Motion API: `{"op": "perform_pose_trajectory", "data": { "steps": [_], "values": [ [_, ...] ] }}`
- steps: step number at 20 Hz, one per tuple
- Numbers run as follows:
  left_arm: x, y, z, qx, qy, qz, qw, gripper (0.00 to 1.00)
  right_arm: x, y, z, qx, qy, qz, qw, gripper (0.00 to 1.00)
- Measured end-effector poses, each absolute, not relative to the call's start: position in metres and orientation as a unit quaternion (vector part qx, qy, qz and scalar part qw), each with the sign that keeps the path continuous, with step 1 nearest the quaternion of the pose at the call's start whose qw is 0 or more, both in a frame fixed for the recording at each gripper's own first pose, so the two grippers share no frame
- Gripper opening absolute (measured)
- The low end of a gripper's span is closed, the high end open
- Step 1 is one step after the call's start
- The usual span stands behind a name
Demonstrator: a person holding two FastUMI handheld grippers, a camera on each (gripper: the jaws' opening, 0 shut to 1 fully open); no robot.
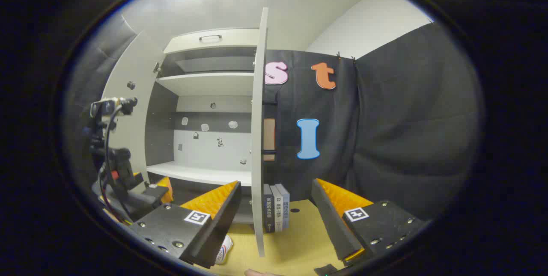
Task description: Grab one shoe with the right hand and put it into the shoe cabinet, grab the other shoe with the left hand and put it into the shoe cabinet; then close the right door with the right hand and the left door with the left hand.
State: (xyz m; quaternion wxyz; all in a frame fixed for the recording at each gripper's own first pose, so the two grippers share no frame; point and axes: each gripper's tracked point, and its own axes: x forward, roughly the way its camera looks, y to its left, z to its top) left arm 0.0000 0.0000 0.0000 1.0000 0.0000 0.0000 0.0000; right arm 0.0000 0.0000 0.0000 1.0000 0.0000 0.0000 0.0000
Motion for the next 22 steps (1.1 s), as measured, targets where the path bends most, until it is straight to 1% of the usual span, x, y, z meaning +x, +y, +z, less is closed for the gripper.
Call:
{"op": "perform_pose_trajectory", "data": {
  "steps": [2,3,4,6,7,8,10,12,14,15,16,18,19,20,21,22],
  "values": [
    [-0.001,0.02,0.026,0.019,-0.018,0.006,1.0,0.99,0.0,-0.004,0.004,0.002,0.0,0.003,1.0,0.98],
    [-0.006,0.03,0.038,0.021,-0.023,0.005,0.999,0.96,0.0,-0.01,0.006,0.005,-0.001,0.001,1.0,0.98],
    [-0.01,0.04,0.048,0.018,-0.026,0.002,0.999,0.96,-0.001,-0.012,0.008,0.008,-0.002,0.001,1.0,0.94],
    [-0.021,0.065,0.059,0.002,-0.018,0.002,1.0,0.96,-0.003,-0.016,0.01,0.014,-0.001,-0.003,1.0,0.94],
    [-0.027,0.07,0.062,-0.004,-0.01,-0.01,1.0,0.96,-0.006,-0.017,0.01,0.019,-0.002,-0.003,1.0,0.94],
    [-0.033,0.078,0.063,-0.002,-0.002,-0.018,1.0,0.95,-0.008,-0.016,0.012,0.022,-0.003,-0.002,1.0,0.98],
    [-0.042,0.095,0.07,0.004,-0.002,-0.025,1.0,0.95,-0.012,-0.012,0.016,0.027,-0.002,-0.003,1.0,0.98],
    [-0.05,0.109,0.074,0.01,-0.004,-0.027,1.0,0.97,-0.012,-0.008,0.02,0.03,0.002,-0.007,1.0,0.98],
    [-0.058,0.115,0.073,0.017,0.0,-0.04,0.999,0.95,-0.011,-0.002,0.017,0.027,0.008,-0.005,1.0,0.98],
    [-0.06,0.12,0.074,0.021,-0.001,-0.042,0.999,0.97,-0.01,0.005,0.016,0.025,0.01,-0.002,1.0,0.93],
    [-0.062,0.124,0.074,0.023,-0.002,-0.044,0.999,0.95,-0.009,0.012,0.016,0.024,0.012,0.003,1.0,0.94],
    [-0.066,0.126,0.069,0.026,0.003,-0.053,0.998,0.98,-0.01,0.024,0.013,0.019,0.016,0.009,1.0,0.94],
    [-0.067,0.127,0.066,0.024,0.006,-0.059,0.998,0.96,-0.01,0.03,0.011,0.018,0.018,0.013,1.0,0.98],
    [-0.068,0.127,0.062,0.023,0.011,-0.064,0.998,0.98,-0.009,0.037,0.01,0.018,0.019,0.016,1.0,0.93],
    [-0.068,0.129,0.059,0.022,0.014,-0.067,0.997,0.97,-0.007,0.042,0.01,0.016,0.019,0.017,1.0,0.98],
    [-0.068,0.131,0.057,0.02,0.016,-0.068,0.997,0.96,-0.005,0.044,0.01,0.012,0.018,0.016,1.0,0.98]
  ]
}}
